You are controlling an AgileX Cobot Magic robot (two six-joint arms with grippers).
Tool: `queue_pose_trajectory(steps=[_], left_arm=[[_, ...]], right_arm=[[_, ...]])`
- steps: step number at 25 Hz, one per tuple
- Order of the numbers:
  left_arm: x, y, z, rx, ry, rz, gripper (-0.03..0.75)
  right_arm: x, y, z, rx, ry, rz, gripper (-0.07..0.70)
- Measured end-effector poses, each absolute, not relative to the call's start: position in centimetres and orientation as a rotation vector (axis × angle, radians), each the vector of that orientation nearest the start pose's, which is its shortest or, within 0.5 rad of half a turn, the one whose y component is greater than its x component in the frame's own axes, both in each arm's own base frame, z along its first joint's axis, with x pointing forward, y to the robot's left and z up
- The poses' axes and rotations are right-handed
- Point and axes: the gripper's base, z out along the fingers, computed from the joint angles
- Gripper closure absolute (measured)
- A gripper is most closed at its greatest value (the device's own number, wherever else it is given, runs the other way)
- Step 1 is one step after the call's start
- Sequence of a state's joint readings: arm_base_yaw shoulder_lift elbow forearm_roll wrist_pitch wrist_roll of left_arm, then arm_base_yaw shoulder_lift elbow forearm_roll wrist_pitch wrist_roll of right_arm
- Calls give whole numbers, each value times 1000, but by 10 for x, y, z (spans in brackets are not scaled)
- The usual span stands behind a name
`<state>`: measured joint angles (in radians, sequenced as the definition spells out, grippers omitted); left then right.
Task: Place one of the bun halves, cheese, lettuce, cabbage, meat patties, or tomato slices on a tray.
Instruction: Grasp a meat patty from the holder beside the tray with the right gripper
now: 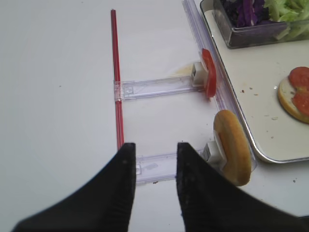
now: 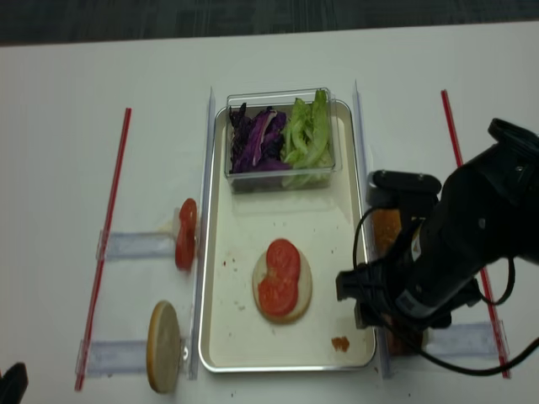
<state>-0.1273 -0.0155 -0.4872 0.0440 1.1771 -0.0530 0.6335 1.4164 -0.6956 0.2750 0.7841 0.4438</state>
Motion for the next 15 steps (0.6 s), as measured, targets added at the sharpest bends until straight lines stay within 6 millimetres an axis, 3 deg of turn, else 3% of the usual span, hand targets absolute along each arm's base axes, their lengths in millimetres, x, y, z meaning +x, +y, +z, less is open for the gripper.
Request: queue_pose_trajectory(steps=[15], left_arm=[[-11, 5, 265, 75, 2156, -51, 517]], right_arm=[[177, 151, 178, -18, 3092, 385, 157]])
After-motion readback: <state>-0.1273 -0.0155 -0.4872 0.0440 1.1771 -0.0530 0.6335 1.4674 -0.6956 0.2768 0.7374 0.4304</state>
